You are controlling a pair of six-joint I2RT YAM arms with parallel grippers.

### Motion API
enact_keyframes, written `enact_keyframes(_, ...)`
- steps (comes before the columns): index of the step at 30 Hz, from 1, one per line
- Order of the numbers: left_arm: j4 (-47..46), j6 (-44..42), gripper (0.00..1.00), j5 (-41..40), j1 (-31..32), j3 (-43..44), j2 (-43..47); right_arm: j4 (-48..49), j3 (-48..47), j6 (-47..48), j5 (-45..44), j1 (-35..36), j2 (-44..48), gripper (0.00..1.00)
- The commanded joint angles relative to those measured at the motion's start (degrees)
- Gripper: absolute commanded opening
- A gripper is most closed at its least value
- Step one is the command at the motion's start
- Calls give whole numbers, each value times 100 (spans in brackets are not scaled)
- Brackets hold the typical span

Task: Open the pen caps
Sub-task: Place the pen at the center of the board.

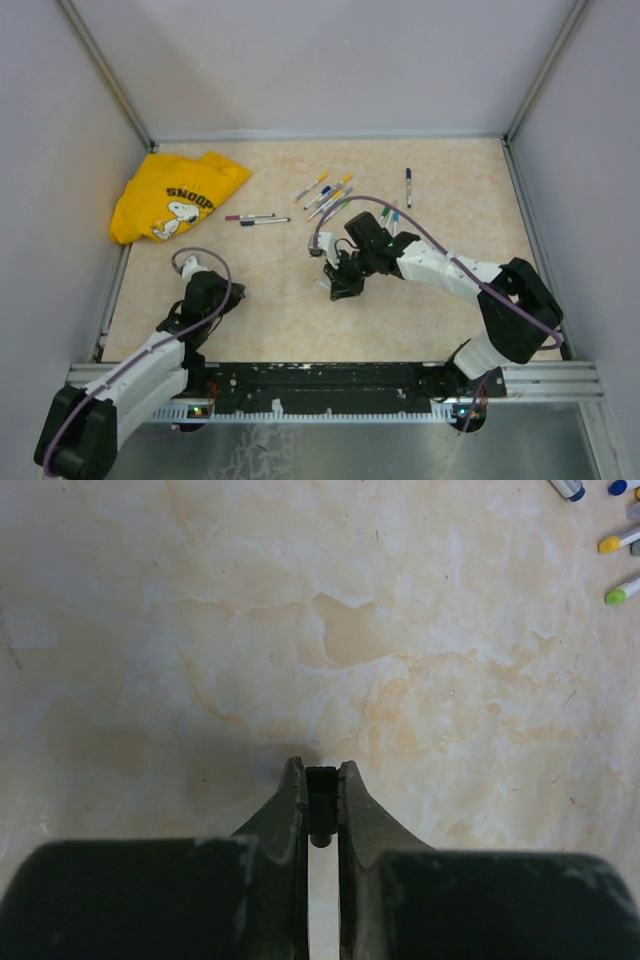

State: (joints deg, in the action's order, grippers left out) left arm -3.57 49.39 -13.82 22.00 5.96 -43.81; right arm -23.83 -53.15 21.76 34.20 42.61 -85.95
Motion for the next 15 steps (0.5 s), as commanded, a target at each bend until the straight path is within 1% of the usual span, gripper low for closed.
enact_keyframes(1,-11,-107,8,-142,-32,152,-146,207,-180,-57,-18,90,1,0)
enact_keyframes(8,-184,-83,8,-145,-35,164,-555,211,-185,-84,-16,117,-12,0)
enact_keyframes(15,-163,-28,8,-199,-30,253,-829,211,-194,-84,-27,134,-18,0)
